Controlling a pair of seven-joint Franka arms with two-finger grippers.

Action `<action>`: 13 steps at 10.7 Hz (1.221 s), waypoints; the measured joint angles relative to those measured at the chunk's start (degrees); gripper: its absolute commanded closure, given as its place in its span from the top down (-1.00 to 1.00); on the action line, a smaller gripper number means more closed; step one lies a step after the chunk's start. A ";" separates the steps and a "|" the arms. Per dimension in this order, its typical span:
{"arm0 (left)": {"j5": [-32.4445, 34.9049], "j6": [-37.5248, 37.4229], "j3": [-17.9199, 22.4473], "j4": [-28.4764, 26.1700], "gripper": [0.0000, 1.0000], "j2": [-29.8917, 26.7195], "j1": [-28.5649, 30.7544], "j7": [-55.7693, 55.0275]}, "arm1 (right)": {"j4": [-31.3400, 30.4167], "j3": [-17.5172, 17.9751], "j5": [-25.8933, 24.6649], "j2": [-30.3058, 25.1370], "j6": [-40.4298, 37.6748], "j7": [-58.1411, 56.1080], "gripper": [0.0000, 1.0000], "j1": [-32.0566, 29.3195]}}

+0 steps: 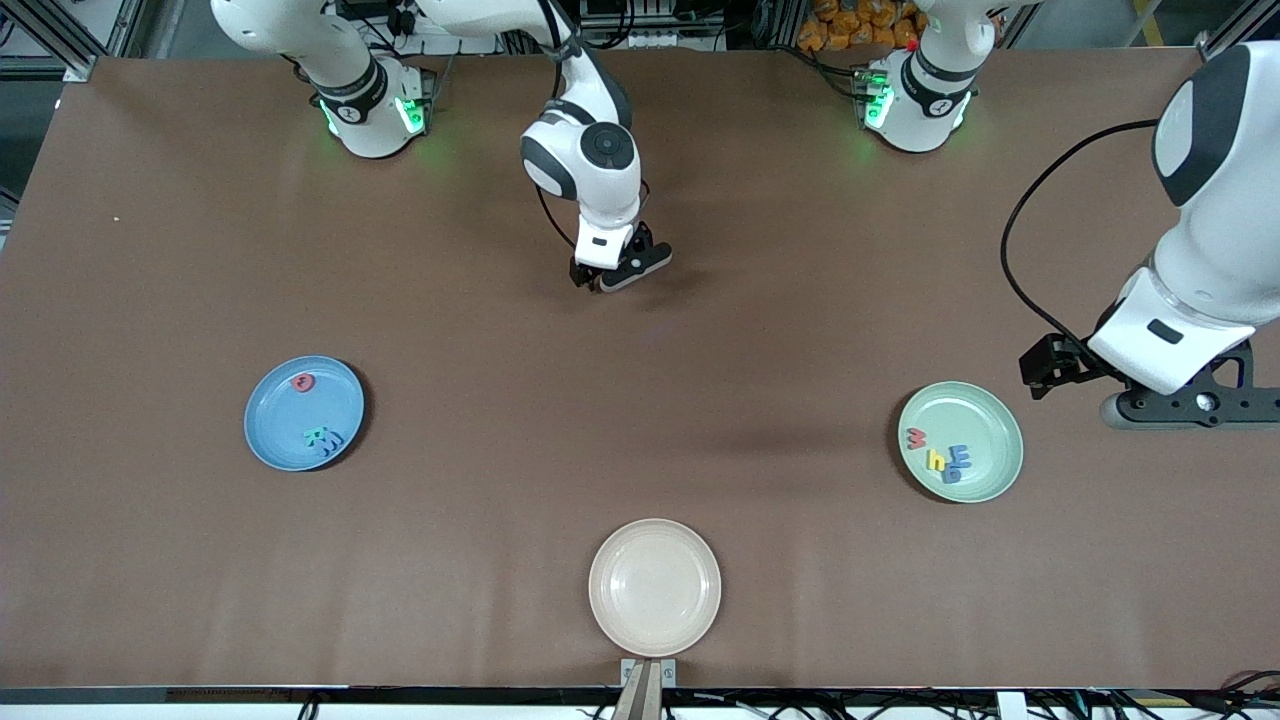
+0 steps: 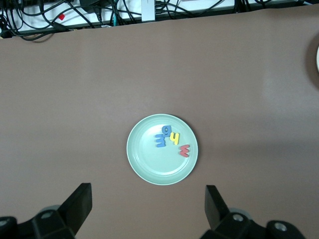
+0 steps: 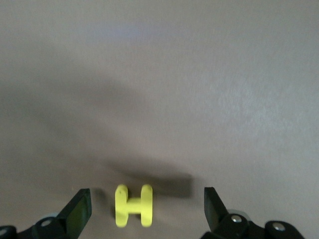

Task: Sort uppercase to blue plate, lowercase to green plate
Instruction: 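Grasp the yellow H with the right gripper while the left gripper withdraws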

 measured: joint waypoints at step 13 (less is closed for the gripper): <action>-14.51 -0.89 18.14 -15.31 1.00 -15.79 -7.78 8.04 | -0.47 2.33 0.00 1.09 1.64 -0.01 1.00 -1.00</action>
